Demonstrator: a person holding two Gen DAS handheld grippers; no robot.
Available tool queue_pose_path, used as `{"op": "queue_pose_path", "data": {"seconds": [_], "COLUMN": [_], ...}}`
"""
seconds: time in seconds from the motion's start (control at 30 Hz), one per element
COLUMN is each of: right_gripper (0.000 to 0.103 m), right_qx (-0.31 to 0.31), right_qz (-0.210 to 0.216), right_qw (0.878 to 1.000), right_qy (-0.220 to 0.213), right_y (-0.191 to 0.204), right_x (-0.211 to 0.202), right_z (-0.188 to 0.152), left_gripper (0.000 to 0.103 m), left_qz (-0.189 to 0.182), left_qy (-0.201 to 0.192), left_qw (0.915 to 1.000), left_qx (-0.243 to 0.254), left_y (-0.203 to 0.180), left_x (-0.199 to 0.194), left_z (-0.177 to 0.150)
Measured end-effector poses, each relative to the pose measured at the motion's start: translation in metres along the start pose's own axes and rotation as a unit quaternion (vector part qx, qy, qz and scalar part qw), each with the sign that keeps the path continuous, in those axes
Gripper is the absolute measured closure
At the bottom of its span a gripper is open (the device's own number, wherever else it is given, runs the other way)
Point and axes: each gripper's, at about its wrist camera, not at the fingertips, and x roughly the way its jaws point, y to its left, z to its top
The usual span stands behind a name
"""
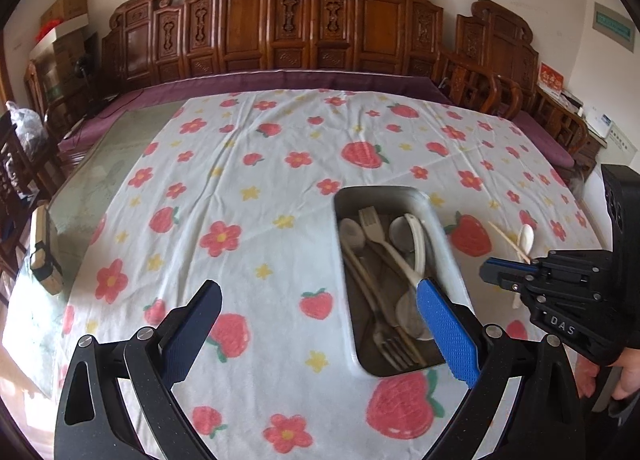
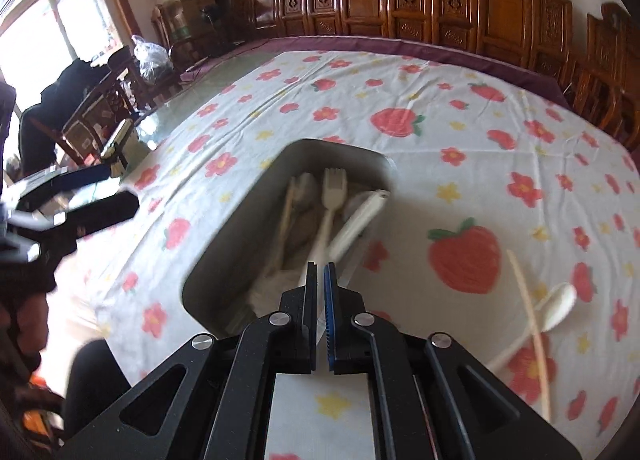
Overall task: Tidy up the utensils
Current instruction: 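Grasp the last wooden chopstick with the right tool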
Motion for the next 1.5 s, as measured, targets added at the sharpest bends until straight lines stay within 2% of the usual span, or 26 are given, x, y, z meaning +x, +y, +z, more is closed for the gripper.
{"op": "queue_pose_path", "data": {"seconds": [0.3, 0.37, 0.43, 0.5, 0.83, 1.17, 1.27, 1.4, 1.5], "right_gripper": [0.094, 0.09, 0.075, 0.071, 0.07, 0.07, 0.071, 0.097, 0.097], "right_qx": [0.008, 0.014, 0.017, 0.022, 0.038, 0.009, 0.006, 0.006, 0.015], "right_qz": [-0.062, -0.071, -0.081, -0.09, -0.097, -0.088, -0.085, -0.083, -0.075], "right_qw": [0.998, 0.997, 0.996, 0.995, 0.991, 0.99, 0.99, 0.991, 0.992], "right_qy": [0.018, 0.022, 0.027, 0.03, 0.083, 0.108, 0.11, 0.106, 0.1], "right_y": [-0.084, -0.1, -0.112, -0.121, -0.161, -0.166, -0.167, -0.167, -0.167], "right_x": [-0.034, -0.037, -0.038, -0.037, -0.005, 0.014, 0.017, 0.018, 0.014], "right_z": [-0.047, -0.055, -0.062, -0.066, -0.085, -0.079, -0.074, -0.073, -0.079], "left_gripper": [0.009, 0.009, 0.009, 0.009, 0.009, 0.009, 0.009, 0.009, 0.009], "left_qz": [-0.037, -0.044, -0.05, -0.052, -0.071, -0.076, -0.076, -0.077, -0.078], "left_qy": [-0.005, -0.004, -0.003, -0.002, 0.012, 0.029, 0.034, 0.042, 0.047], "left_qw": [0.9986, 0.998, 0.9974, 0.9968, 0.9936, 0.991, 0.9906, 0.9901, 0.9896], "left_qx": [0.036, 0.044, 0.053, 0.06, 0.087, 0.107, 0.108, 0.109, 0.111], "left_y": [-0.06, -0.072, -0.084, -0.093, -0.131, -0.149, -0.152, -0.157, -0.163], "left_x": [0.004, 0.005, 0.006, 0.007, 0.015, 0.022, 0.025, 0.032, 0.037], "left_z": [0.004, 0.004, 0.004, 0.003, -0.004, -0.012, -0.013, -0.015, -0.016]}}
